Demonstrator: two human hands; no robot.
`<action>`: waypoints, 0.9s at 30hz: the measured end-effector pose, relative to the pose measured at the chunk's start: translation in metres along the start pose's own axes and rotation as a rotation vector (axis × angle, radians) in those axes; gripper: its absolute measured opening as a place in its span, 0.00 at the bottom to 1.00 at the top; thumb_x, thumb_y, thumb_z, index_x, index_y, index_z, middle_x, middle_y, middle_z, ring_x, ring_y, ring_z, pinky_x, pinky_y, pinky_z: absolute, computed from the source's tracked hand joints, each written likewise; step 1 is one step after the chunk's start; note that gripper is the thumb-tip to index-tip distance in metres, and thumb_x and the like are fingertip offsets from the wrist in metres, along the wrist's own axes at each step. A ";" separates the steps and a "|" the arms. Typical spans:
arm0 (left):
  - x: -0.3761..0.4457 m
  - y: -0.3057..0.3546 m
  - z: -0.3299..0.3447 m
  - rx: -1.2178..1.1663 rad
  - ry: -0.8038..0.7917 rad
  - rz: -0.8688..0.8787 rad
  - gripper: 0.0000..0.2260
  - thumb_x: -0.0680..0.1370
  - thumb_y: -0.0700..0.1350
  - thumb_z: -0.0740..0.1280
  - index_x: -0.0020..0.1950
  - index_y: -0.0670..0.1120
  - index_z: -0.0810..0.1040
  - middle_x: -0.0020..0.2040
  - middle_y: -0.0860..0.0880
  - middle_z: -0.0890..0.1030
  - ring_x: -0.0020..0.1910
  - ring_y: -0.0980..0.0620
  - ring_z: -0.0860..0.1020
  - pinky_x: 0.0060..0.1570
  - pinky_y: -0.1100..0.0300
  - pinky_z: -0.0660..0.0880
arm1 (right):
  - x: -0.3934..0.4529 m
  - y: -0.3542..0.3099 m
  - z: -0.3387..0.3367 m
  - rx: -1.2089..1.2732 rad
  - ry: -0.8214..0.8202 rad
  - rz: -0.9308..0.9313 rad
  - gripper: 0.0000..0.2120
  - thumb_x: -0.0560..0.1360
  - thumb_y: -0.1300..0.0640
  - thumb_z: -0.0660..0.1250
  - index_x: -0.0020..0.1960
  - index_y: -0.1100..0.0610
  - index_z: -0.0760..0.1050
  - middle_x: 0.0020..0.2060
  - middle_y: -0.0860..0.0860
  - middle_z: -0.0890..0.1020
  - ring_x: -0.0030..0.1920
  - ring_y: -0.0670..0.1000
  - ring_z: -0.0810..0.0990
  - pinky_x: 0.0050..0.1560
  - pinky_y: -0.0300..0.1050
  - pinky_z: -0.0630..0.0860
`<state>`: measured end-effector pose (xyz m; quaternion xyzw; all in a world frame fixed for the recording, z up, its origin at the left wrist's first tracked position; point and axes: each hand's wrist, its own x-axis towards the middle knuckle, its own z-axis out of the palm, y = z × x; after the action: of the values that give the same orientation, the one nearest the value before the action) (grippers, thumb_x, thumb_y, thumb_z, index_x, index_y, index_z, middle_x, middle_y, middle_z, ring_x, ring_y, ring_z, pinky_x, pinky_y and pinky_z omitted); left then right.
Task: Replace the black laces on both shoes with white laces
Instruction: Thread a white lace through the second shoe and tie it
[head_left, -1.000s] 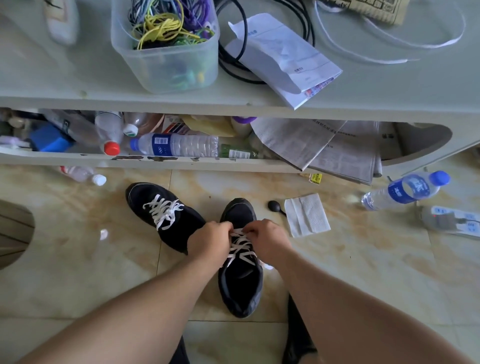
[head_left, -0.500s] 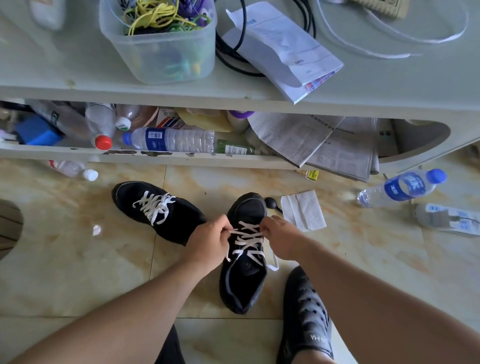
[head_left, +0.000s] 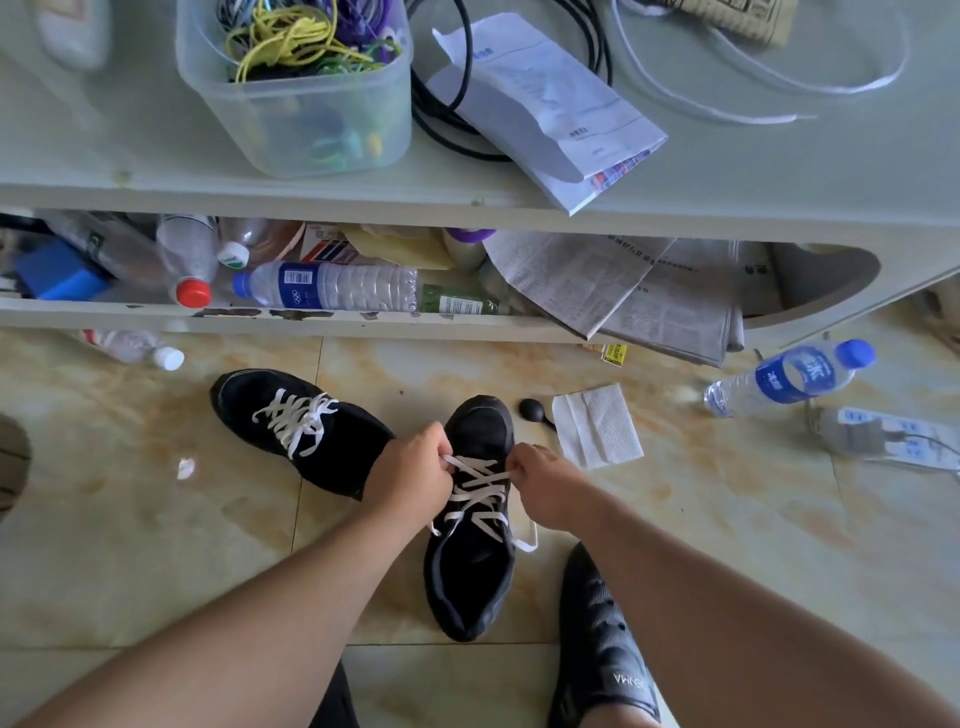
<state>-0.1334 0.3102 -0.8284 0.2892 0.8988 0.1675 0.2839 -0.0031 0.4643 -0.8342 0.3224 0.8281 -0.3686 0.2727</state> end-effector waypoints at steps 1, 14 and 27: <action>0.000 0.002 0.000 -0.056 0.010 -0.046 0.04 0.82 0.42 0.64 0.49 0.51 0.74 0.43 0.51 0.80 0.44 0.47 0.79 0.38 0.53 0.73 | 0.000 -0.002 0.001 0.018 0.021 0.018 0.06 0.84 0.57 0.55 0.53 0.50 0.70 0.49 0.50 0.75 0.48 0.52 0.73 0.48 0.46 0.68; -0.023 -0.017 0.013 -0.144 -0.027 0.083 0.08 0.82 0.45 0.69 0.55 0.55 0.87 0.53 0.52 0.86 0.51 0.51 0.83 0.49 0.62 0.74 | -0.025 -0.003 0.030 0.464 0.241 0.134 0.08 0.82 0.54 0.65 0.51 0.44 0.82 0.42 0.45 0.85 0.40 0.48 0.85 0.43 0.45 0.81; -0.017 -0.020 0.020 0.086 -0.037 0.367 0.12 0.77 0.32 0.65 0.50 0.48 0.82 0.49 0.51 0.79 0.46 0.45 0.80 0.39 0.52 0.75 | -0.011 -0.012 0.026 0.120 0.172 -0.040 0.11 0.79 0.58 0.66 0.45 0.42 0.79 0.44 0.45 0.82 0.46 0.50 0.80 0.45 0.45 0.78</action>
<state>-0.1180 0.2870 -0.8461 0.4632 0.8320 0.1724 0.2522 0.0007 0.4338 -0.8365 0.3520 0.8311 -0.3941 0.1734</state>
